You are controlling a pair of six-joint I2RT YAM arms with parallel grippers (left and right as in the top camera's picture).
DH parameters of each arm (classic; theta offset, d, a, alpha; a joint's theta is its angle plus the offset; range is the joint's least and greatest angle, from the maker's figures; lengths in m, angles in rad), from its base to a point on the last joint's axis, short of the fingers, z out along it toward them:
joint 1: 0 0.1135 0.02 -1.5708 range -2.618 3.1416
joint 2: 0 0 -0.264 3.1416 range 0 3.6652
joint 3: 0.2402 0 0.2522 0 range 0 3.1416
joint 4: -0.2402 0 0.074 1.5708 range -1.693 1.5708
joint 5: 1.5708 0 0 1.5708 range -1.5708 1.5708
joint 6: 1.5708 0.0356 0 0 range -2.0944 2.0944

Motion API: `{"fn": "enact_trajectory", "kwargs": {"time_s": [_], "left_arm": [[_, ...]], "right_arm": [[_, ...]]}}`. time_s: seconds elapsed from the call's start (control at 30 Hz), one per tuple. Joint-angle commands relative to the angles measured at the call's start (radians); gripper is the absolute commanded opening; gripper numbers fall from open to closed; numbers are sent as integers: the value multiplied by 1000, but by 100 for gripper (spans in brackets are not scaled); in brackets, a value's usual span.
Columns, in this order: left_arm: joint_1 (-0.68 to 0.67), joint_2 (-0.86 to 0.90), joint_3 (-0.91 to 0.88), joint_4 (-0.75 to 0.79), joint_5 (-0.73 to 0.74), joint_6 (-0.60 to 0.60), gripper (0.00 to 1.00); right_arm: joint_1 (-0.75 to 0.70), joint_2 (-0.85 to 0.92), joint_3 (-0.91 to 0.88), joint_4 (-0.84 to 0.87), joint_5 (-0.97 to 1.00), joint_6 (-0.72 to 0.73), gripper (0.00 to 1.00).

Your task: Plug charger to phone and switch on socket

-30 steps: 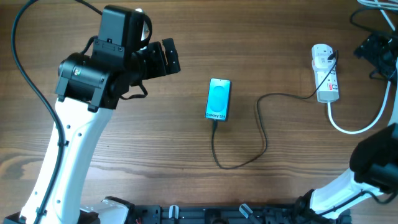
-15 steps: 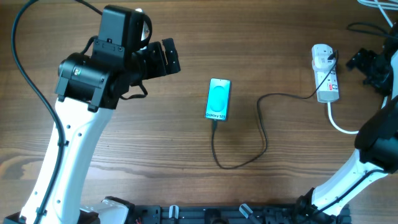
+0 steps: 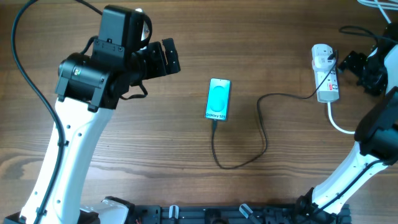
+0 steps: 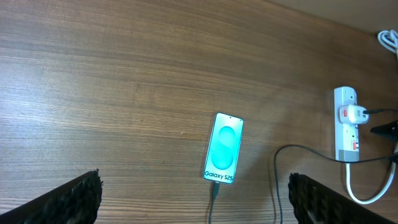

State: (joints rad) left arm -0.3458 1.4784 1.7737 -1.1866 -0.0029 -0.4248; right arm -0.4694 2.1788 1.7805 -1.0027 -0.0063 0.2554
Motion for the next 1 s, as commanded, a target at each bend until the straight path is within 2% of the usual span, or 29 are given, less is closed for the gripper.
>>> {"fn": "enact_trajectory", "kwargs": {"time_s": [0.0,0.97], "left_arm": [[-3,-3,0,0,-14,-9,100],[-3,-3,0,0,-14,-9,100]], "right_arm": [[-2,24,-9,14,-18,-19,99],[0,96,-9,61,-85,-16,100]]}}
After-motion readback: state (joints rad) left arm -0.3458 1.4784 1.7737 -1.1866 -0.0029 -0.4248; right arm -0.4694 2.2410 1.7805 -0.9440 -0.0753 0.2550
